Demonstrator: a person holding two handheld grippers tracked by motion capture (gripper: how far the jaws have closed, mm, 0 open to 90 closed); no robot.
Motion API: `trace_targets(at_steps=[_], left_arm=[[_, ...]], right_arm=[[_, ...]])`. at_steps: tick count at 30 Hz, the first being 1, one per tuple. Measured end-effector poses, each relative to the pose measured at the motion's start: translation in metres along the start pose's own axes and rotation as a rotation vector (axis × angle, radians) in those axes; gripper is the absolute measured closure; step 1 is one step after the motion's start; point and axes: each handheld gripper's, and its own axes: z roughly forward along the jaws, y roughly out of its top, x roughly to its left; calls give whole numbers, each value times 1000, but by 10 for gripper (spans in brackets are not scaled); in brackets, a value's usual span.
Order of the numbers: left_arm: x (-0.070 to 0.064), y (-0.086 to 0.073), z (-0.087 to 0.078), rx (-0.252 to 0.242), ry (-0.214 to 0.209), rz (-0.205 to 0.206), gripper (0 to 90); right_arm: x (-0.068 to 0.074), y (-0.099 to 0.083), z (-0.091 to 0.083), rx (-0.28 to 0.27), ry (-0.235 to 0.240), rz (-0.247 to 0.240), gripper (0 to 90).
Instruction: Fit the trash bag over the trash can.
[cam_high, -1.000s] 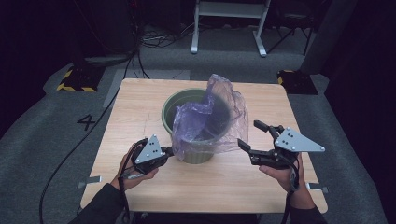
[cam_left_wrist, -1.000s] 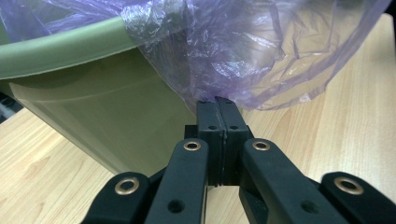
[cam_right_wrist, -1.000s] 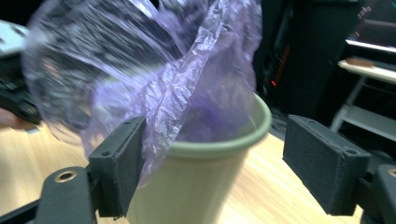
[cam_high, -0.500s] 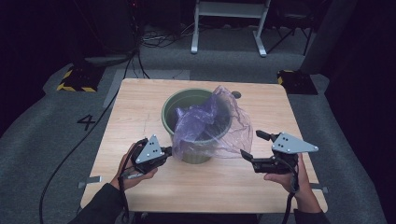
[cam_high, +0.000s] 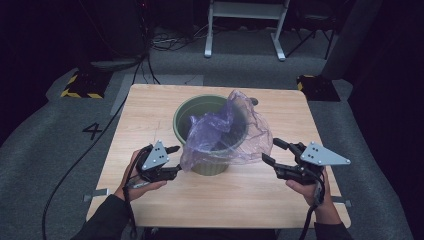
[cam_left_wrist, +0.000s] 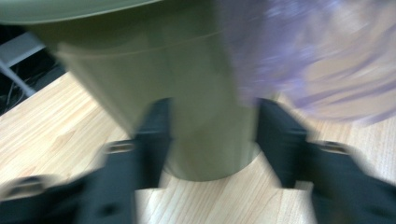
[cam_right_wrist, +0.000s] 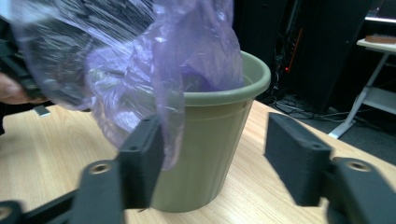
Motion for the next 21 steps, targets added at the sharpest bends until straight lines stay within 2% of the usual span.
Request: trace_targets(at_steps=[2, 3, 7, 9, 13, 21], left_arm=[[1, -2, -8, -20, -3, -20, 212], [1, -3, -13, -29, -6, -22, 182], [-1, -4, -30, -63, -21, -26, 155], [-5, -1, -39, -93, -39, -33, 155], [-16, 15, -54, -140, -65, -40, 157], [-44, 62, -67, -202, -149, -1, 156]], right_arm=[[-2, -4, 6, 14, 24, 11, 524], [-2, -6, 8, 25, 18, 4, 552], [-1, -10, 17, 49, 21, 2, 713], [0, -10, 19, 34, 27, -15, 771], [4, -7, 21, 25, 23, -34, 818], [10, -4, 31, 43, 13, -76, 826]])
